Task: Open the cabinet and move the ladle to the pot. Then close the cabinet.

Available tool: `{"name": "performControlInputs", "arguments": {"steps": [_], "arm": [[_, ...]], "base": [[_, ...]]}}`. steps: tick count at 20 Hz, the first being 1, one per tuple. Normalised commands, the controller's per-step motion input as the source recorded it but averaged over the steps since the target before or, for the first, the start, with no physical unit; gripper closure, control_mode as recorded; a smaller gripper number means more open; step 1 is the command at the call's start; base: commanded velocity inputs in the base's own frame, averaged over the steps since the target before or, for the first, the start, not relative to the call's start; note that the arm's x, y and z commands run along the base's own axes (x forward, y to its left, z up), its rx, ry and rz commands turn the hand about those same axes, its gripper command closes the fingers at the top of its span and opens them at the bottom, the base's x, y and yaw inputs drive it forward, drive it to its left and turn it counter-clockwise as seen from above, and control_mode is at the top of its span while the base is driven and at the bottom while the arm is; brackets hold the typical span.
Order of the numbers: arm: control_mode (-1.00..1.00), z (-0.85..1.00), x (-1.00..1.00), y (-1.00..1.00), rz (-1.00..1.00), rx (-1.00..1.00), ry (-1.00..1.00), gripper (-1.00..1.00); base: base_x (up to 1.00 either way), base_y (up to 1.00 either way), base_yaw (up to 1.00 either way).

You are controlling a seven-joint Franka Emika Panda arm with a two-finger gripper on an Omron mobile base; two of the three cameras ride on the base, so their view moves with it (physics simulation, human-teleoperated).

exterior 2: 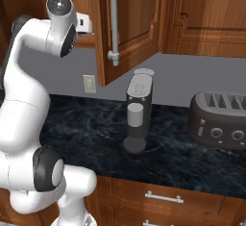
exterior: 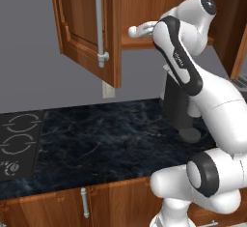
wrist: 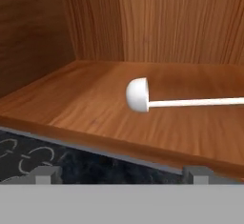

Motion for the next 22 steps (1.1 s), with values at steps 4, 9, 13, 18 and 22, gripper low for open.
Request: {"name": "performControlInputs", "arguments": {"steps": [4, 9, 13, 18, 22], "arm": [[-1.0, 0.0, 0.71, 0.08, 0.0, 0.0, 0.02, -1.0], [-1.0, 0.0, 0.49, 0.12, 0.0, 0.0, 0.03, -1.0], [-1.0, -0.02, 0.49, 0.11, 0.0, 0.0, 0.05, -1.0], [-1.0, -0.1, 0.5, 0.05, 0.0, 0.0, 0.06, -1.0], [-1.0, -0.1, 0.46, 0.0, 0.0, 0.0, 0.03, -1.0]], "base": [[0.0, 0.0, 0.0], [0.0, 0.0, 0.0], [0.0, 0.0, 0.0], [0.0, 0.0, 0.0], [0.0, 0.0, 0.0]]}}
